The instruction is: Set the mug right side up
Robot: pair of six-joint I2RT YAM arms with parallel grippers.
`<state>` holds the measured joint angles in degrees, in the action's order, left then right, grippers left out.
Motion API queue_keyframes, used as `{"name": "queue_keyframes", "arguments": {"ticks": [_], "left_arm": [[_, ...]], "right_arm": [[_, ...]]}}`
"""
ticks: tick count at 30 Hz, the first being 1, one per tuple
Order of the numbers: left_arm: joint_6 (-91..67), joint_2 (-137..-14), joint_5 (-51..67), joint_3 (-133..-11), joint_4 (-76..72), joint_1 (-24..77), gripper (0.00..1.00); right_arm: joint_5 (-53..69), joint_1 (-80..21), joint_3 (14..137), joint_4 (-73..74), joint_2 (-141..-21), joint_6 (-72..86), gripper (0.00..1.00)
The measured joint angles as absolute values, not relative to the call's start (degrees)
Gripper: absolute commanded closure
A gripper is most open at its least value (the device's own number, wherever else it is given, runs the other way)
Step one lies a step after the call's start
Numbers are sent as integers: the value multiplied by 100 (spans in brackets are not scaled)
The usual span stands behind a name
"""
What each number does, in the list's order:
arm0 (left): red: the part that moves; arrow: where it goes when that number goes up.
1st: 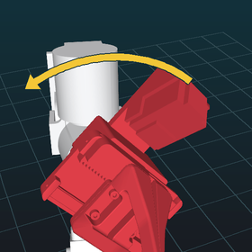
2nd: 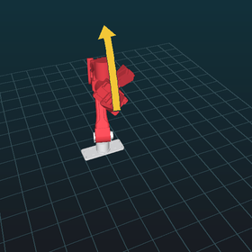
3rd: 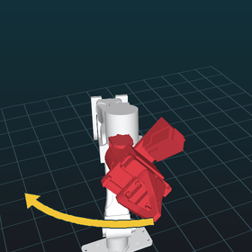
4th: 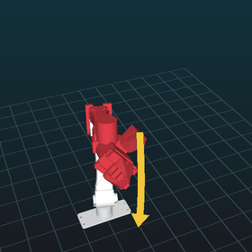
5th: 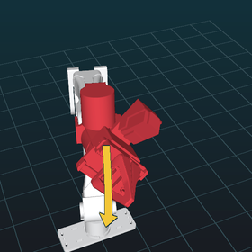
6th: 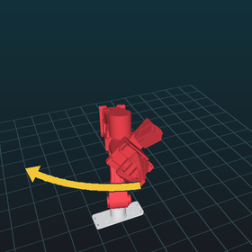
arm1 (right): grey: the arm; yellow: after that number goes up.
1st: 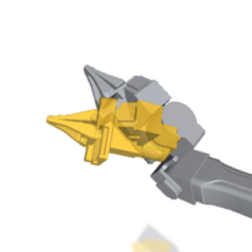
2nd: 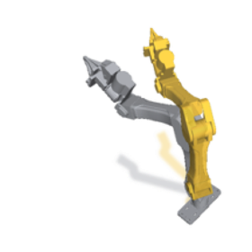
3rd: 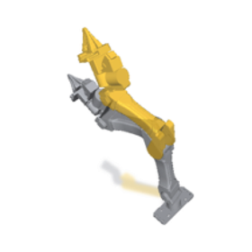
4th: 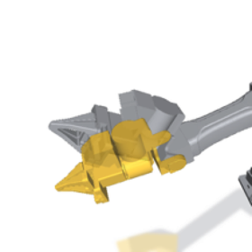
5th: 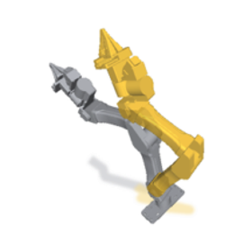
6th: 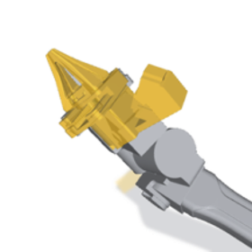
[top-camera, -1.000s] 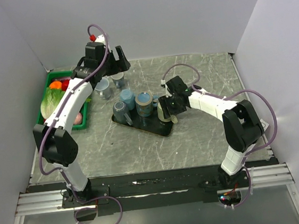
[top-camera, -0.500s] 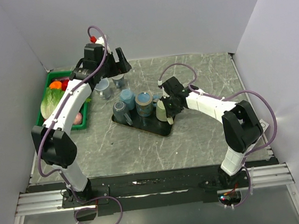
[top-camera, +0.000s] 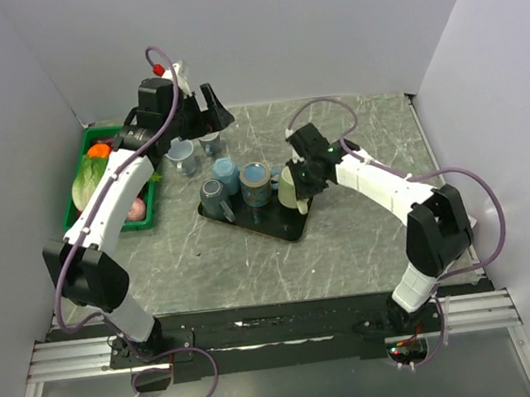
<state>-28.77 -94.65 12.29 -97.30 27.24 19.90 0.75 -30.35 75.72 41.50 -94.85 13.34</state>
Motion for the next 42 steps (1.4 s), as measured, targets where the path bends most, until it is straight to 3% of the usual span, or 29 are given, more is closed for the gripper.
{"name": "queue_keyframes", "arguments": {"ticks": [12,20,35,42], "left_arm": [[-3516,-8368,2086,-8562,2078,1979,4],[-4989,-8224,3356,-7470,405,2067,4],[-7091,-8311,4609,-7131,-3074,2390,1],[-7675,-8576,4753,-7131,-3765,2436,16]], "right_arm": [[727,-2762,8549,4410,-8224,2368,100],[1446,-2626,8549,3315,-7424,3142,100],[1955,-2626,8206,1149,-7234,4357,100],[2049,-2626,8051,445,-7210,4589,100]]}}
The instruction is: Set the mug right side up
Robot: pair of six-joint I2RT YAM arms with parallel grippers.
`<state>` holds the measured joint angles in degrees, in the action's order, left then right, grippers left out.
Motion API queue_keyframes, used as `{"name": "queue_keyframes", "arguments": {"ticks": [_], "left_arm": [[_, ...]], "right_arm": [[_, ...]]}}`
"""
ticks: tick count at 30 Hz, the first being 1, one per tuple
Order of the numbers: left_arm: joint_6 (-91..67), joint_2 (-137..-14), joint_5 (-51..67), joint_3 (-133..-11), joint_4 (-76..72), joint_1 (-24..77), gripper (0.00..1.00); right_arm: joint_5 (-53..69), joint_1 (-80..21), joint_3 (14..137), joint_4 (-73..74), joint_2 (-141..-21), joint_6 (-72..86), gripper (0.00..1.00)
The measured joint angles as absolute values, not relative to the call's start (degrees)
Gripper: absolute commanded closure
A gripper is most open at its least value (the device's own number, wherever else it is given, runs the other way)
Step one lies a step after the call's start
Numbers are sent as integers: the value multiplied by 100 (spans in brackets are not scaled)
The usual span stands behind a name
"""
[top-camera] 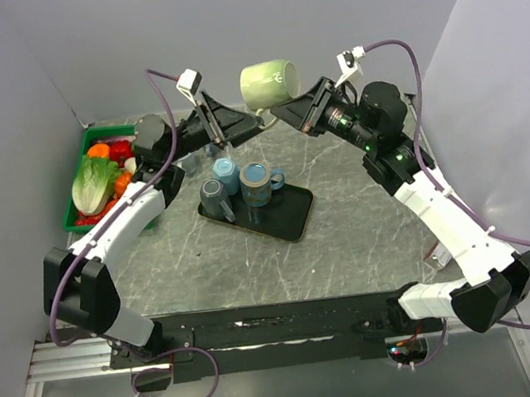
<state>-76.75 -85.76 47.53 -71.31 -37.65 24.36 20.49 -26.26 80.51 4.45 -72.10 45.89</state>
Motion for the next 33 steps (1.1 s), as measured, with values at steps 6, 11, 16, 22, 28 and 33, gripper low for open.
{"name": "queue_keyframes", "arguments": {"ticks": [6,11,16,22,28,33], "left_arm": [[-8191,-8847,4766,-7153,-4239,2504,32],[-8604,-9072,4757,-7205,-4683,2523,59],[-8831,-9231,4735,-7229,-4840,2521,88],[-8779,-9251,4720,-7253,-4897,2528,99],[-8130,-9251,4703,-7561,-4082,2536,99],[-6877,-9253,4224,-8311,-2180,2571,99]], "right_arm": [[2171,-2626,7745,-86,-7164,4694,100],[2255,-2626,7526,-303,-7164,4755,100],[2272,-2626,7485,-515,-7157,4845,100],[2259,-2624,7485,-556,-7153,4888,100],[2123,-2600,7485,-458,-7153,4823,36],[1968,-2600,7485,-228,-7137,4602,18]]}}
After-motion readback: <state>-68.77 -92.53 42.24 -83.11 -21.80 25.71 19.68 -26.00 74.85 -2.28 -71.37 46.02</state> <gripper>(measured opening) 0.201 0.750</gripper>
